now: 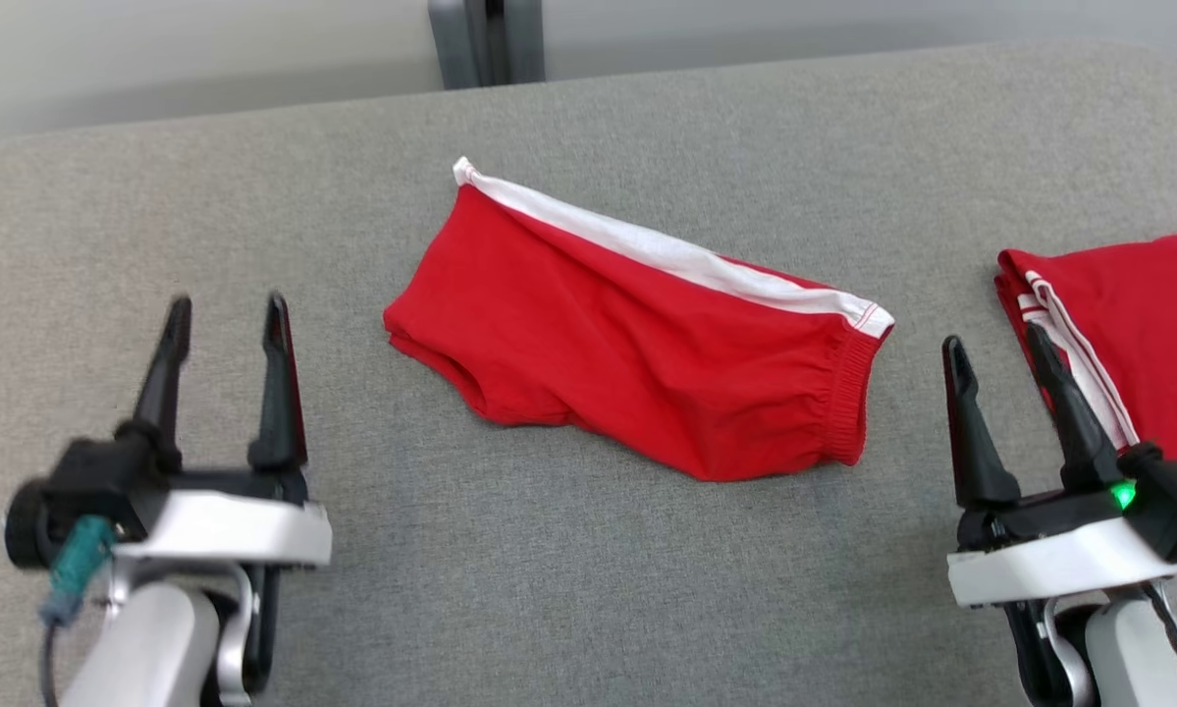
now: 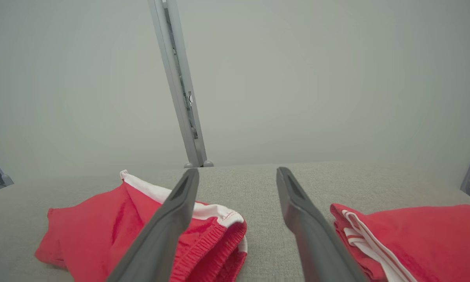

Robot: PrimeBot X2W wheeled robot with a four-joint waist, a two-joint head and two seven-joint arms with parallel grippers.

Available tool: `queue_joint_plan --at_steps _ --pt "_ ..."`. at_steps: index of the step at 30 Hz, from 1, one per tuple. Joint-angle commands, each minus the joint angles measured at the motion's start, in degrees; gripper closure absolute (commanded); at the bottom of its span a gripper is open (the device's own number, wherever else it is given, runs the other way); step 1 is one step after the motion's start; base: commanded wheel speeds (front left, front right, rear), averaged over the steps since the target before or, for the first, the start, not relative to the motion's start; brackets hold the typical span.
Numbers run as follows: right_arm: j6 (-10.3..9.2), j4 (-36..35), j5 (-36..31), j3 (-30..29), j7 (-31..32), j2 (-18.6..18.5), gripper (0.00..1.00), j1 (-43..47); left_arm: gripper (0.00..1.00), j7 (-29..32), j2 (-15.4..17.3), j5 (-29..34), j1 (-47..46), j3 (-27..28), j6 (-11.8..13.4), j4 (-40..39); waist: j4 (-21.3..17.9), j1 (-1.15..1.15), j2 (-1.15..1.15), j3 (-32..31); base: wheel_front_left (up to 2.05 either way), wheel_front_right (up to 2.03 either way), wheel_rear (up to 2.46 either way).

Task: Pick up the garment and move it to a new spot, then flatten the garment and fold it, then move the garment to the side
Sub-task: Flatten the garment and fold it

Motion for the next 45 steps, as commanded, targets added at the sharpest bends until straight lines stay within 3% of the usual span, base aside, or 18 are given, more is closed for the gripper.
queue_joint_plan --at_steps 1,3,12,24,30,36,40,45 --pt "0.0 0.4 -1.0 -0.3 -0.3 -0.1 0.0 1.0 0.0 0.0 -0.2 0.8 1.9 -0.2 0.5 -0.1 0.4 0.0 0.0 -1.1 0.0 0.0 0.0" --pt "0.0 0.9 -2.3 -0.5 -0.3 -0.2 0.0 1.8 0.0 -0.1 -0.2 2.3 3.7 -0.4 0.6 -0.2 0.7 0.0 0.0 -1.9 0.0 0.0 0.0" --pt "0.0 1.6 -3.8 -2.0 0.8 0.3 0.0 5.2 0.0 -0.1 -4.0 2.9 7.3 2.7 -3.9 -0.6 2.3 0.0 0.0 -5.7 0.0 0.0 0.0" --pt "0.0 1.6 -5.1 -2.5 3.7 1.0 0.0 5.6 0.0 -0.1 -6.6 7.0 7.6 4.7 -7.9 5.3 3.0 0.0 0.0 -6.8 0.0 0.0 0.0" --pt "0.0 0.9 -5.8 -3.1 4.7 1.2 0.0 5.2 0.0 1.2 -6.9 8.2 3.0 2.4 -9.8 8.8 3.4 0.0 0.0 -5.4 0.0 0.0 0.0" --pt "-0.01 0.5 -6.2 -2.4 5.2 1.3 0.0 4.0 0.0 6.6 -7.9 6.8 -3.0 -0.7 -13.7 14.3 1.8 0.0 0.0 -3.2 0.0 0.0 0.0" --pt "-0.01 0.5 -6.8 -1.7 5.2 1.5 0.0 2.8 0.0 11.0 -8.9 4.4 -7.8 -2.0 -17.2 20.7 -0.3 0.0 0.0 -1.2 0.0 0.0 0.0" --pt "-0.01 1.1 -6.1 -1.3 4.2 1.8 0.0 1.4 0.0 14.4 -9.2 2.5 -14.5 -2.5 -19.6 31.3 -3.1 0.0 0.0 1.3 0.0 0.0 0.0"
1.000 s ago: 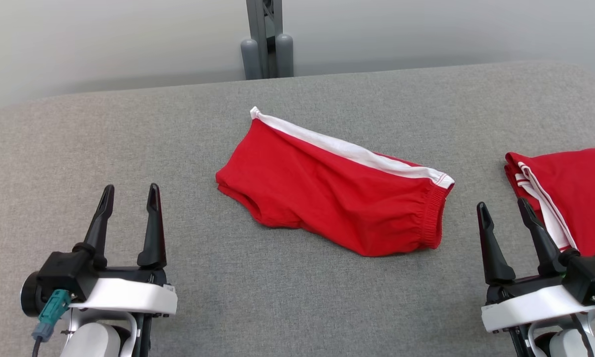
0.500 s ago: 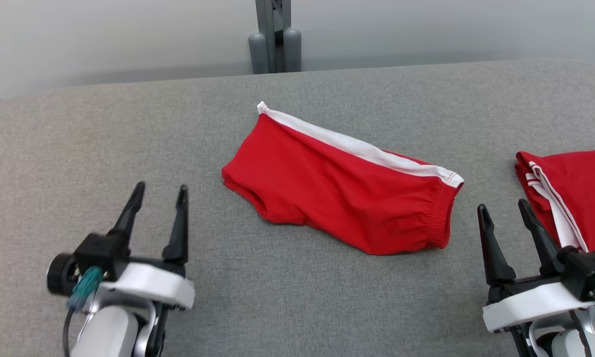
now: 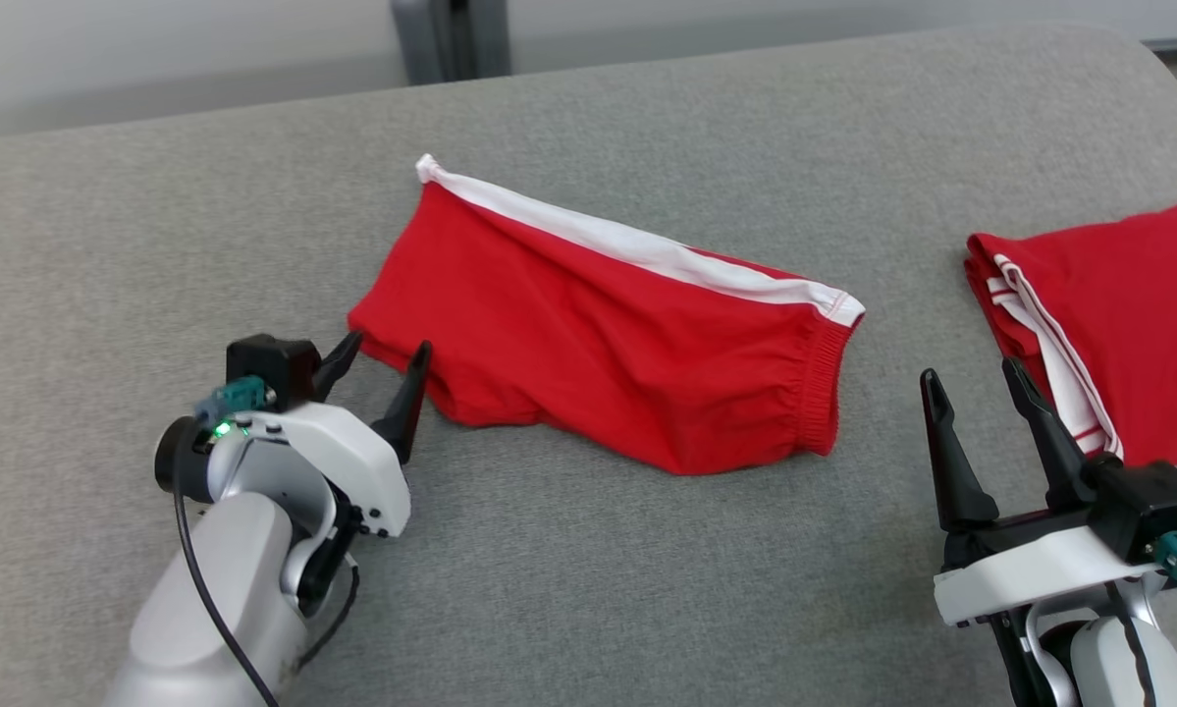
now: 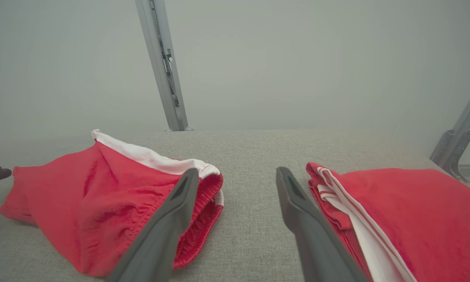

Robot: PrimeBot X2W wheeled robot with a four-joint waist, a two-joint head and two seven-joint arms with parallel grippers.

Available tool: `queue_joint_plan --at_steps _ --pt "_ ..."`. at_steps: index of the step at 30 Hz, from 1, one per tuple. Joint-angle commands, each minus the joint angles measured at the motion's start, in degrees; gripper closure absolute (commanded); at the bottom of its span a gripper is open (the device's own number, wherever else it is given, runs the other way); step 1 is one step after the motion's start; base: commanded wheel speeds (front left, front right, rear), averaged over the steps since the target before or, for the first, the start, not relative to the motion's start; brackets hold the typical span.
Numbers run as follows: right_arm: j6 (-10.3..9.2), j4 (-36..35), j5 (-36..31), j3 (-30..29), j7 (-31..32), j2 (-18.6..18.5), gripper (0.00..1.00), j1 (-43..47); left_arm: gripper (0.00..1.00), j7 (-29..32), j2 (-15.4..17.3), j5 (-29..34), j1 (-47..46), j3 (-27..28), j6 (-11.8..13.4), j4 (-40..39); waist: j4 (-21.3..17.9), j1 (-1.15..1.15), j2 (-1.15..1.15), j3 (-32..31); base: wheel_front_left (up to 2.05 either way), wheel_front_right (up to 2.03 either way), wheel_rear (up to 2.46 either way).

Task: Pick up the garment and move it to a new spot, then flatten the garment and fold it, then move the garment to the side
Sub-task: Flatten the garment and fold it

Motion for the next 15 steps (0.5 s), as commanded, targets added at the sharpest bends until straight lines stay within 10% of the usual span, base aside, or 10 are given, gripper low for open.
queue_joint_plan --at_steps 1,12,15 --pt "-0.02 0.1 0.4 -0.1 -0.6 -0.1 0.0 -0.7 0.0 0.3 0.4 -0.6 -1.4 0.2 -0.4 1.1 -1.2 0.0 0.0 1.1 0.0 0.0 0.0" --pt "-0.02 1.4 0.9 -0.4 -1.5 0.1 0.0 -1.1 0.03 7.8 -0.7 -6.2 -8.2 3.1 -0.8 14.5 -2.4 0.0 0.0 1.9 0.0 0.0 0.0" --pt "-0.02 1.5 1.0 -0.7 -1.6 0.1 0.0 -1.0 0.91 10.6 -1.4 -8.1 -8.4 2.6 -1.8 14.6 -2.1 0.0 0.0 1.7 0.0 0.0 0.0"
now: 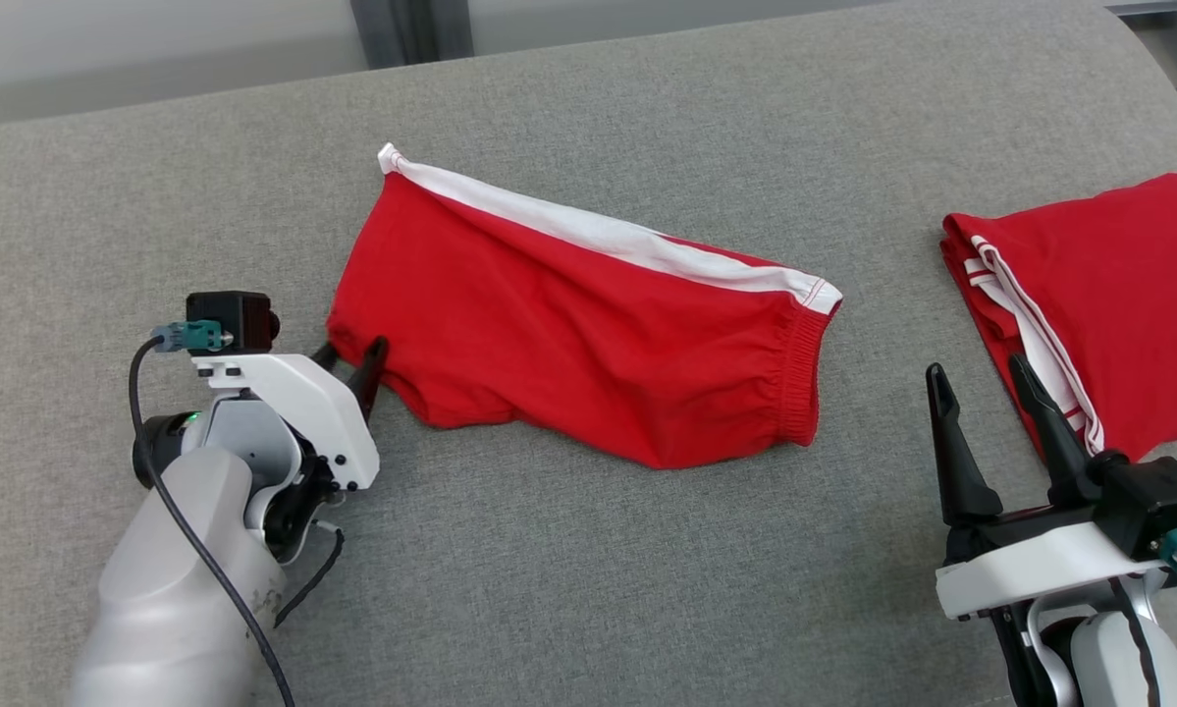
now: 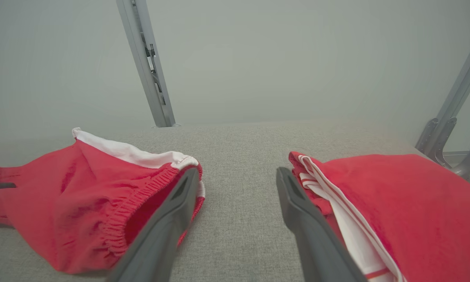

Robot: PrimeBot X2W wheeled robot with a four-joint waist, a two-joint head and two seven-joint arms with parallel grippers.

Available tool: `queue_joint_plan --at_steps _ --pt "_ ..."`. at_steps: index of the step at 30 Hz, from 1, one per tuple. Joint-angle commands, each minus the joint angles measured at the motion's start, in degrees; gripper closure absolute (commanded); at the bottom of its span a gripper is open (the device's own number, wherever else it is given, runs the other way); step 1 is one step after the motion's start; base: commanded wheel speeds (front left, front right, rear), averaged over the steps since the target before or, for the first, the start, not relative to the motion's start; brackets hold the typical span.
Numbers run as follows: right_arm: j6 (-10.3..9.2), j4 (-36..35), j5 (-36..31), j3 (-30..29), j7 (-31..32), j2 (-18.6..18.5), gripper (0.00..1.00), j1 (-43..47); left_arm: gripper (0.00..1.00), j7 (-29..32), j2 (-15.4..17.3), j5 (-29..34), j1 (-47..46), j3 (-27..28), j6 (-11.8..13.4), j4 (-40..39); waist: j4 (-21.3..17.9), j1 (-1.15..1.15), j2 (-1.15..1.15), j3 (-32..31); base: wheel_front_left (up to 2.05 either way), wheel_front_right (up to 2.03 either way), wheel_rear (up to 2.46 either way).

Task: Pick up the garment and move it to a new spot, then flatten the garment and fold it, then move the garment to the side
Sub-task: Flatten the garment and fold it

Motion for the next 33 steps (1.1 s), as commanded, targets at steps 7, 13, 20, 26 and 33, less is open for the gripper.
queue_joint_plan --at_steps 7,13,20,26,33 --pt "-0.02 0.5 0.7 0.0 -0.7 -0.1 0.0 -0.2 1.0 -1.4 0.3 -1.3 1.2 -0.2 -0.4 -1.9 0.8 0.0 0.0 -0.5 0.0 0.0 0.0" --pt "-0.02 0.4 1.4 -0.6 -0.6 -0.1 0.0 1.1 1.0 -6.3 -0.1 -2.5 8.4 1.3 1.6 -7.9 1.8 0.0 0.0 -1.4 0.0 0.0 0.0" --pt "-0.02 -0.5 1.1 -1.4 0.3 -0.1 0.0 2.5 1.0 -7.8 -0.6 -3.5 19.2 1.7 4.7 -19.1 4.0 0.0 0.0 -2.1 0.0 0.0 0.0" --pt "-0.02 -1.2 0.7 -1.9 1.5 -0.2 0.0 3.7 1.0 -5.4 -0.1 -3.9 28.3 1.4 8.3 -31.5 6.0 0.0 0.0 -3.0 0.0 0.0 0.0" --pt "-0.02 -1.2 1.6 -1.2 2.4 -0.1 0.0 4.0 1.0 -2.6 0.5 -4.3 35.3 1.5 12.1 -40.5 6.1 0.0 0.0 -4.6 0.0 0.0 0.0"
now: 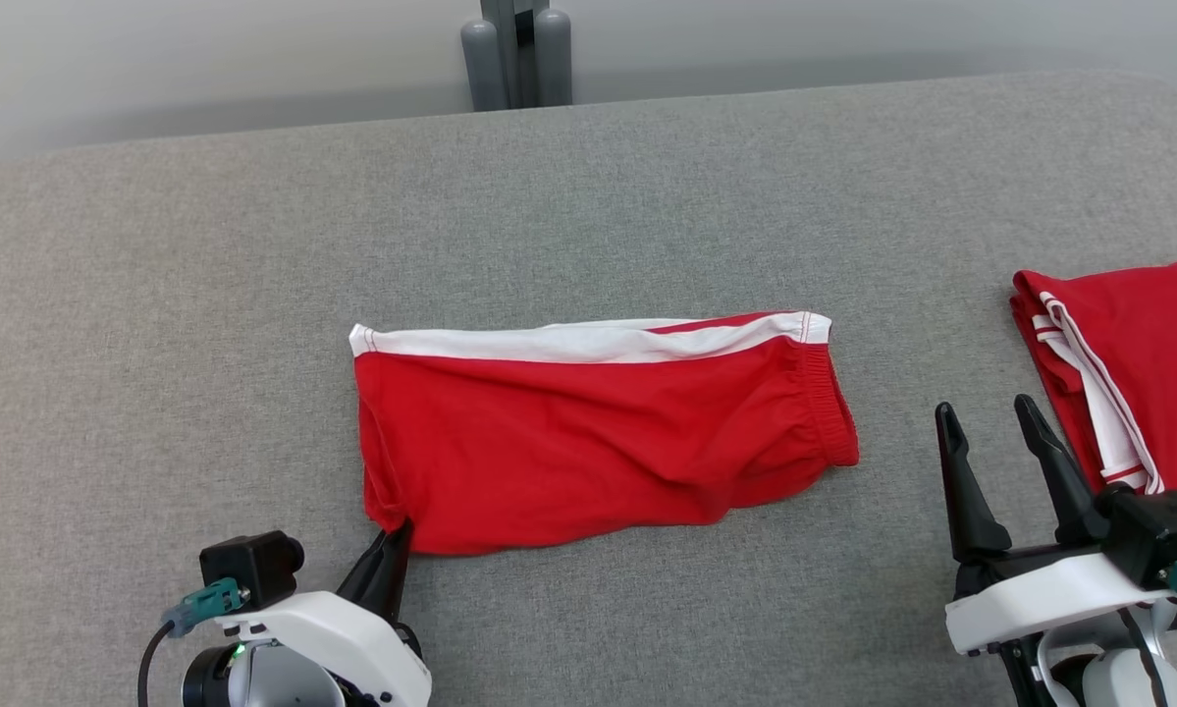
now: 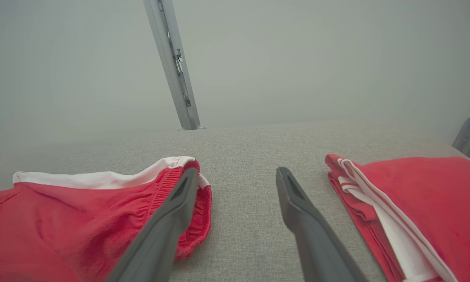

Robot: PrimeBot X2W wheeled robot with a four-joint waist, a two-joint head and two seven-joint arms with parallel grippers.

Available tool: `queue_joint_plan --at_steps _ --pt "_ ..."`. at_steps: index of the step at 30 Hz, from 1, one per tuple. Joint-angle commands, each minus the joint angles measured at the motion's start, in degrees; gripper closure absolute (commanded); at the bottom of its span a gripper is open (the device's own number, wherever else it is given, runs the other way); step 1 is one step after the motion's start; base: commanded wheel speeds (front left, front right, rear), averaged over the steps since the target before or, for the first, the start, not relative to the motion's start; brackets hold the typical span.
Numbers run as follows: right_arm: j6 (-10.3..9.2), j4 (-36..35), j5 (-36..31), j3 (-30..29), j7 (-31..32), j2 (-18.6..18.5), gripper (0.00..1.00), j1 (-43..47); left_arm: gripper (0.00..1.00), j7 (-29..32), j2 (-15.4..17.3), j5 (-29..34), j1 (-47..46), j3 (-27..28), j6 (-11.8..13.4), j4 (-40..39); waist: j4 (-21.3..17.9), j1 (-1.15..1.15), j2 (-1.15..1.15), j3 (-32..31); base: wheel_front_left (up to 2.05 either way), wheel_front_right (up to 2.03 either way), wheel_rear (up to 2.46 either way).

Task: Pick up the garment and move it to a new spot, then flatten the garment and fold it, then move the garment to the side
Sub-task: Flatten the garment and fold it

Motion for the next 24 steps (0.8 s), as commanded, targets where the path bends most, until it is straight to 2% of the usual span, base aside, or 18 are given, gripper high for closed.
queue_joint_plan --at_steps 1,5,6,7,8,12,14,20,24 --pt "-0.02 0.1 0.4 0.1 0.2 -0.3 0.0 0.3 1.0 0.4 0.3 -0.3 0.5 0.4 0.6 -0.9 -0.1 0.0 0.0 -0.3 0.0 0.0 0.0" --pt "-0.02 0.4 1.0 0.7 0.3 -0.3 0.0 0.7 1.0 1.7 0.6 -0.9 1.9 0.7 1.6 -1.5 -0.2 0.0 0.0 -0.8 0.0 0.0 0.0" --pt "-0.02 0.5 1.2 0.8 0.4 -0.3 0.0 0.8 0.78 1.9 0.6 -1.0 2.0 0.7 1.8 -1.1 -0.3 0.0 0.0 -1.0 0.0 0.0 0.0" --pt "-0.02 0.6 1.2 0.9 0.4 -0.3 0.0 0.9 0.3 1.4 0.5 -0.9 1.8 0.9 2.1 -0.8 -0.3 0.0 0.0 -1.0 0.0 0.0 0.0" --pt "-0.02 0.6 1.2 0.9 0.5 -0.3 0.0 0.8 0.0 1.0 0.4 -0.8 1.5 1.2 2.3 -0.4 -0.4 0.0 0.0 -1.0 0.0 0.0 0.0" --pt "-0.02 0.4 1.0 1.0 0.6 -0.3 0.0 0.6 0.0 -1.9 0.5 0.2 -0.1 2.3 3.1 0.8 -0.6 0.0 0.0 -1.1 0.0 0.0 0.0" --pt "-0.02 0.2 0.8 0.8 0.6 -0.3 0.0 0.3 0.0 -5.5 0.6 1.0 -1.3 3.6 3.4 0.3 -0.5 0.0 0.0 -1.0 0.0 0.0 0.0" --pt "-0.02 0.1 0.5 0.9 0.1 -0.3 0.0 -1.3 0.0 -16.2 0.3 3.0 -5.8 5.4 0.9 -0.8 -0.2 0.0 0.0 -1.1 0.0 0.0 0.0" --pt "-0.02 0.5 -0.2 1.2 -0.2 -0.3 0.0 -2.0 0.0 -20.7 -0.3 4.6 -9.5 6.3 -0.6 -0.2 0.4 0.0 0.0 -1.5 0.0 0.0 0.0"
